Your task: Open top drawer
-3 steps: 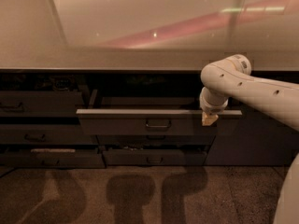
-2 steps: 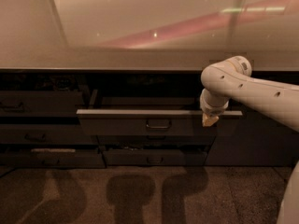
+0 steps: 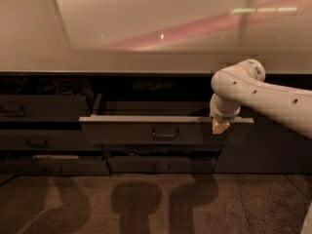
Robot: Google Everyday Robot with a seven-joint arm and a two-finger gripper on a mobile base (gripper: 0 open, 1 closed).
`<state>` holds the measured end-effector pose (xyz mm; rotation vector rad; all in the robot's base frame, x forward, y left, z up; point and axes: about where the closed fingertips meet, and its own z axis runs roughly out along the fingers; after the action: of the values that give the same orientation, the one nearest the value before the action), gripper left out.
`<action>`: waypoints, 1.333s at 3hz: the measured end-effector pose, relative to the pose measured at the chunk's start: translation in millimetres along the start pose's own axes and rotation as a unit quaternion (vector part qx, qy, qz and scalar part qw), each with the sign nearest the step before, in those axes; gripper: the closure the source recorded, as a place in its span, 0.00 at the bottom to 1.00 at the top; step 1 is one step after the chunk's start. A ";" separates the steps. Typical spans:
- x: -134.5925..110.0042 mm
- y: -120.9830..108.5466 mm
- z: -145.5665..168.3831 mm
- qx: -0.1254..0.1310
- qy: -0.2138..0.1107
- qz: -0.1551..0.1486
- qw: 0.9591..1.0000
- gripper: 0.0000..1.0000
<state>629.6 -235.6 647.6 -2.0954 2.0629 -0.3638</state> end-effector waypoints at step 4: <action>2.8 21.1 -4.6 0.007 0.008 -0.005 1.000 1.00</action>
Offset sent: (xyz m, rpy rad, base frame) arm -0.2616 -0.0334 -0.1876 -0.2257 0.1818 0.1591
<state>608.1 -238.7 645.9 -2.1025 2.0541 -0.3971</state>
